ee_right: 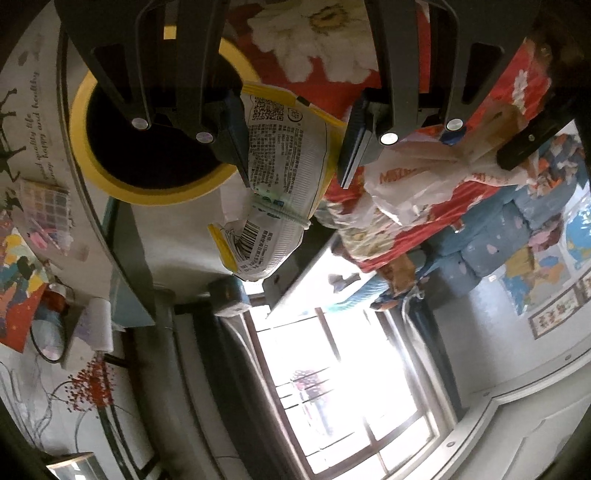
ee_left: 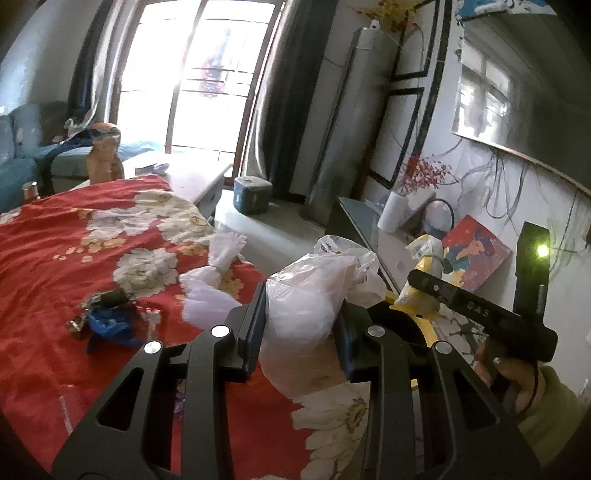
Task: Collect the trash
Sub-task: 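Carry both bags over the yellow-rimmed bin and open both tools to drop them, then move both open tools back over the trash on the bedspread, then grasp the red can with the left tool while the right tool grasps the white crinkled paper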
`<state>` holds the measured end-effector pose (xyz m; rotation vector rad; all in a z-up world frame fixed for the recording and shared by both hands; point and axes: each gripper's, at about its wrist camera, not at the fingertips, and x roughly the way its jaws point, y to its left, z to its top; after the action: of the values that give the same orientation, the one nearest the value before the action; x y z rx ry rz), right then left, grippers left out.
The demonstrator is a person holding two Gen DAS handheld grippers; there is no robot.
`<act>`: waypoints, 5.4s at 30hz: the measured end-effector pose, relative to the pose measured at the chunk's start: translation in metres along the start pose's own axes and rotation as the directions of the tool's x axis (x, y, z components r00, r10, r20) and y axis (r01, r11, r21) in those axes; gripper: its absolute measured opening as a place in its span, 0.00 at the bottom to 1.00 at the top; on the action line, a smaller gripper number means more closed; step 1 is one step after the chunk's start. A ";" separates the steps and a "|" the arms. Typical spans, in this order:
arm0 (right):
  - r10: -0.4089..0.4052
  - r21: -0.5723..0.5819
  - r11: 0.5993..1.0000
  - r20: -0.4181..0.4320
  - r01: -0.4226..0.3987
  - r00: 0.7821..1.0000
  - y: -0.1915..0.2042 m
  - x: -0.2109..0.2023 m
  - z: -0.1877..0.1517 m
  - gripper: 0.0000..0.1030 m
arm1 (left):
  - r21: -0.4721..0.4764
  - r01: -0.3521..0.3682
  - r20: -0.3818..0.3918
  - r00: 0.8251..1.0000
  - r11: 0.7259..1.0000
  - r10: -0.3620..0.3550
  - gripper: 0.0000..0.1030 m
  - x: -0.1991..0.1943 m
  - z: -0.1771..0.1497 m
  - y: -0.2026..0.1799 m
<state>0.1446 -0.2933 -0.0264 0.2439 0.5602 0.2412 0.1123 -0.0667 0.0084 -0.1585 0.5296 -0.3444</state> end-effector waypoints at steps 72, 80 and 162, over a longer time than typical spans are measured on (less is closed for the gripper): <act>-0.026 -0.027 0.999 -0.034 0.025 0.999 -0.008 -0.002 -0.001 0.72 | -0.041 -0.030 -0.005 1.000 0.999 0.030 0.83 0.041 0.000 -0.020; 0.018 -0.076 0.997 -0.041 -0.021 0.999 0.020 -0.001 -0.006 0.72 | -0.076 -0.073 0.021 0.997 0.994 0.075 0.83 0.023 -0.002 0.003; 0.285 -0.192 0.927 -0.198 -0.323 0.938 0.138 0.067 -0.016 0.27 | -0.257 -0.282 -0.105 0.959 0.925 0.263 0.28 -0.062 -0.072 0.144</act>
<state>0.1684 -0.1412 -0.0324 0.0918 0.6552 0.6291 0.0648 0.0856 -0.0580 -0.3337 0.6575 -0.0034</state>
